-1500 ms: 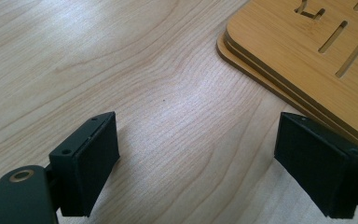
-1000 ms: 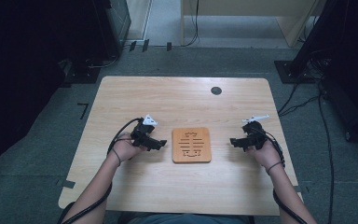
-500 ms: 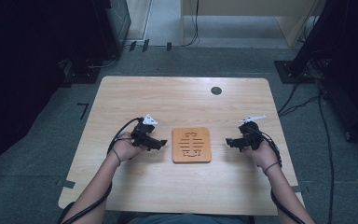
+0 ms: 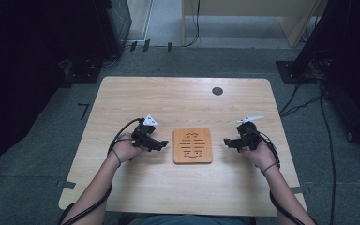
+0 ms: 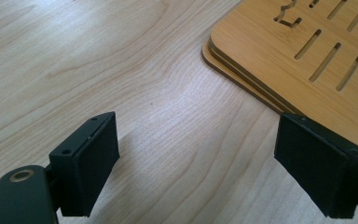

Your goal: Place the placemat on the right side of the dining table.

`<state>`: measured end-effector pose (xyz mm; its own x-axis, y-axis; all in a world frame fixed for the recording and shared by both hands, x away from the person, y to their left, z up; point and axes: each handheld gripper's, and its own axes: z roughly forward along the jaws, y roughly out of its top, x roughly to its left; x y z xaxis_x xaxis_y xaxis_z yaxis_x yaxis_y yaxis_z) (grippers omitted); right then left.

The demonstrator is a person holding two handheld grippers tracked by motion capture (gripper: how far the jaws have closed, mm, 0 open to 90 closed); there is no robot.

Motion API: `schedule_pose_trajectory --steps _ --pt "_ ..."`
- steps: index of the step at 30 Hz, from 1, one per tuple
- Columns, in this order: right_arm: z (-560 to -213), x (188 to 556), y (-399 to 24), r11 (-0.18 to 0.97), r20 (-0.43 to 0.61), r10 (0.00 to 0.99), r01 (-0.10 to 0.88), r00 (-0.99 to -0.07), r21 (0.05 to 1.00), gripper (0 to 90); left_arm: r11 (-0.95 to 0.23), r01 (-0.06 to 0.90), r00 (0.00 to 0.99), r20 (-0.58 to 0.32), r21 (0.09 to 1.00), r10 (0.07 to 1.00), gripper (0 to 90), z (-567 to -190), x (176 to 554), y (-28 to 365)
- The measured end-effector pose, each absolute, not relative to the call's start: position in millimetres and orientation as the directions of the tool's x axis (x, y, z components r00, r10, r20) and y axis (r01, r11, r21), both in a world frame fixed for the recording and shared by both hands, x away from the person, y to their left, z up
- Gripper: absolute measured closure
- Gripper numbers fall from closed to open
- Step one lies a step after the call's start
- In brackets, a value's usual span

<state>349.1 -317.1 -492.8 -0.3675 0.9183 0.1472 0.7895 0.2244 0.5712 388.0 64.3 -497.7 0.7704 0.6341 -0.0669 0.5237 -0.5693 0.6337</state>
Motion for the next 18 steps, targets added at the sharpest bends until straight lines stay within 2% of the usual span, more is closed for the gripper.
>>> schedule_pose_trajectory --steps 4,18 --pt "-492 349 -315 0.207 0.161 0.921 0.795 -0.356 0.57 20.9 -0.571 0.523 0.772 -0.066 0.633 0.632 13.1 -498 388 64" --pt "-493 349 -305 0.261 0.125 0.909 0.776 -0.398 0.574 21.6 -0.571 0.51 0.778 -0.061 0.644 0.626 13.1 -495 386 62"
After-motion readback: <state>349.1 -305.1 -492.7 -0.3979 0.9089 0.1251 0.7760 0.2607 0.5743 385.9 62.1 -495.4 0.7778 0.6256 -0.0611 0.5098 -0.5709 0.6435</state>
